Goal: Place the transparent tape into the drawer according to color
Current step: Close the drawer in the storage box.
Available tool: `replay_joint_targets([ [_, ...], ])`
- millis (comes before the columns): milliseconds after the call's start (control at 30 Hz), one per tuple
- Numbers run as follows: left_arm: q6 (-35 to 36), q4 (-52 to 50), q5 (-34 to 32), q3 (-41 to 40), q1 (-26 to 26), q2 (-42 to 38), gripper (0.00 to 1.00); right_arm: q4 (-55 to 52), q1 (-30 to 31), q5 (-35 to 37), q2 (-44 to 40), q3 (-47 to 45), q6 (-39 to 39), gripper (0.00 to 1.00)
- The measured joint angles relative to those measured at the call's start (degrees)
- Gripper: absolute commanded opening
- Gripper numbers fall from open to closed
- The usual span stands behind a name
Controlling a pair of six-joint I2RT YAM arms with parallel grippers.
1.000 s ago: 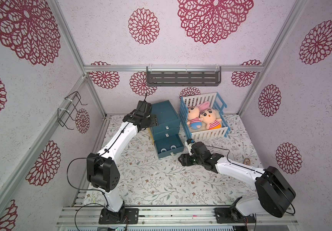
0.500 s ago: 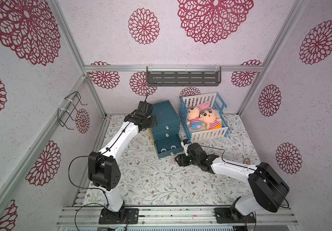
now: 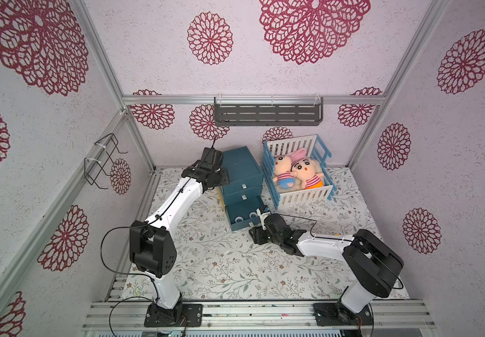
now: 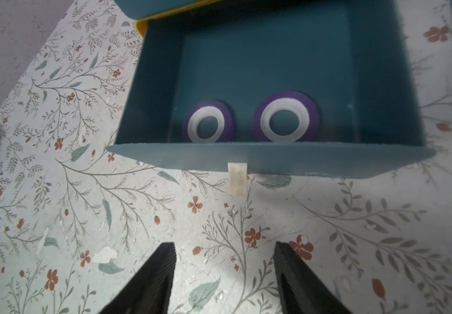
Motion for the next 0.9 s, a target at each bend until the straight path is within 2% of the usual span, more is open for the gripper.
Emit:
replay_joint_targets([
  [900, 0.0, 0.0, 1.6, 0.0, 0.2, 0.0, 0.44, 11.6, 0.9, 8.2, 7.5, 3.1, -1.1, 0.57],
])
